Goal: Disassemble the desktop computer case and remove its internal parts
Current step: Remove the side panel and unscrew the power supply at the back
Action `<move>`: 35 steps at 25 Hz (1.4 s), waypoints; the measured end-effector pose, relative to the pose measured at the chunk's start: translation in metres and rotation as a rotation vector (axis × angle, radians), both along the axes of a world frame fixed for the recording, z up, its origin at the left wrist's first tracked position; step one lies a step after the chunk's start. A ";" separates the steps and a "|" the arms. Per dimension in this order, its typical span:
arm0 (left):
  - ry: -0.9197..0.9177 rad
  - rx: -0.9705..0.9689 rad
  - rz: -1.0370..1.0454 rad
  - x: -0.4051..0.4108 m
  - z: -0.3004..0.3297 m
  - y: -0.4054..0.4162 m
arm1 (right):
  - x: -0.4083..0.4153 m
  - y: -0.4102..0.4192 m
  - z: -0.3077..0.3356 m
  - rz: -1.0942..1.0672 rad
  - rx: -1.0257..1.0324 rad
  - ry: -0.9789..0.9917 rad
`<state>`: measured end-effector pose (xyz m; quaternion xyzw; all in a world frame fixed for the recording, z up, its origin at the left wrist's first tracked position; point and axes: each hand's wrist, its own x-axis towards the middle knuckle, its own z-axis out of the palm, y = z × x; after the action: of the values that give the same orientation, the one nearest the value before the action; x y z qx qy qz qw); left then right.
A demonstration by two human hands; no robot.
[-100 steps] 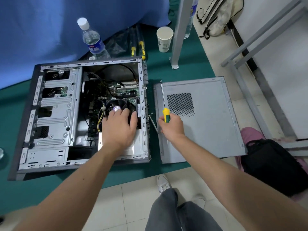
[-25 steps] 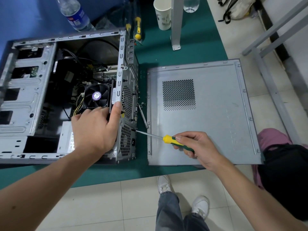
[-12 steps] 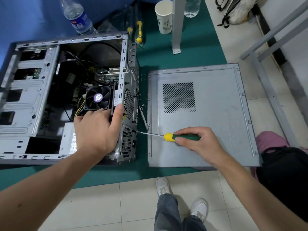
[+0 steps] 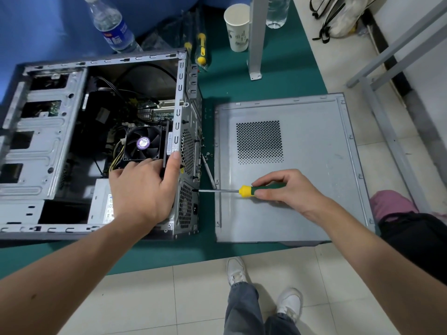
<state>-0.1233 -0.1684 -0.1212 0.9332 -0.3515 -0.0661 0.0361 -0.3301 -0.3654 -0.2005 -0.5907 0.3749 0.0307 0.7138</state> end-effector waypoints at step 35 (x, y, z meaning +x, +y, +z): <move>-0.033 0.000 -0.013 0.001 -0.003 0.000 | -0.012 0.012 0.005 -0.279 0.209 -0.124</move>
<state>-0.1223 -0.1686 -0.1242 0.9318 -0.3581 -0.0509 0.0299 -0.3424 -0.3539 -0.1959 -0.4564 0.4032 -0.0665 0.7904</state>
